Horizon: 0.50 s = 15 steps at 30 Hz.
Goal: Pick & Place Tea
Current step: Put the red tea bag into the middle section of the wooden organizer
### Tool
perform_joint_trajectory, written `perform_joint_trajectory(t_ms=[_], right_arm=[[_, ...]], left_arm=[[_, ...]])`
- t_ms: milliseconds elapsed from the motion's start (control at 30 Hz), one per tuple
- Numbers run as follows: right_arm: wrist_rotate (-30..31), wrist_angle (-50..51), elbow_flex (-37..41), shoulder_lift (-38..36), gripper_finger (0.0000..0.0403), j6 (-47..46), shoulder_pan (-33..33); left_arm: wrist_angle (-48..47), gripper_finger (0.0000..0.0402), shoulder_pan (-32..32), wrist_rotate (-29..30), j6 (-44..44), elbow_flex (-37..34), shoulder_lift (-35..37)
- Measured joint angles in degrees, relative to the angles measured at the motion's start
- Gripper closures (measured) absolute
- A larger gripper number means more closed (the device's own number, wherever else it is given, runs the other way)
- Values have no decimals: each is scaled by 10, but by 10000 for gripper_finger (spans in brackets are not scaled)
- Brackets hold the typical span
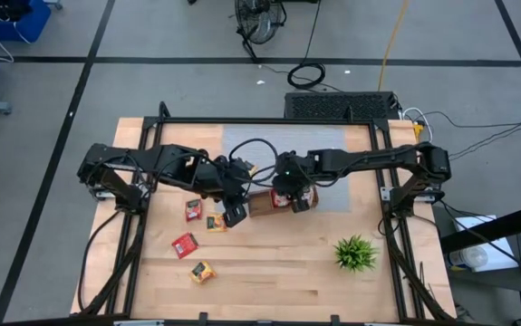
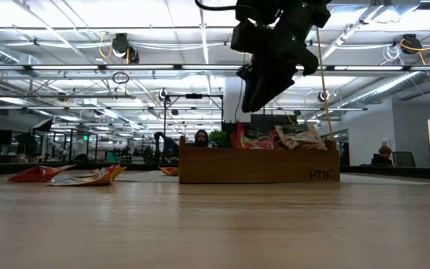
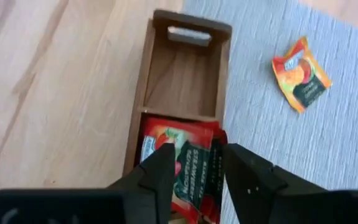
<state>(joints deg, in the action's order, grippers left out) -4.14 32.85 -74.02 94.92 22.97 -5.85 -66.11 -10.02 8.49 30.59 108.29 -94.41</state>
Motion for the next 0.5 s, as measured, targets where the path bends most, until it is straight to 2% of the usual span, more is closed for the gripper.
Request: perform_joint_trajectory(t_ms=[300, 500], right_arm=[[21, 20, -16, -33, 275, -23, 0], [28, 8, -22, -103, 279, -151, 4]], left_arm=[[-1, 270, -3, -9, 12, 0, 0], [-1, 270, 3, -10, -34, 0, 0]])
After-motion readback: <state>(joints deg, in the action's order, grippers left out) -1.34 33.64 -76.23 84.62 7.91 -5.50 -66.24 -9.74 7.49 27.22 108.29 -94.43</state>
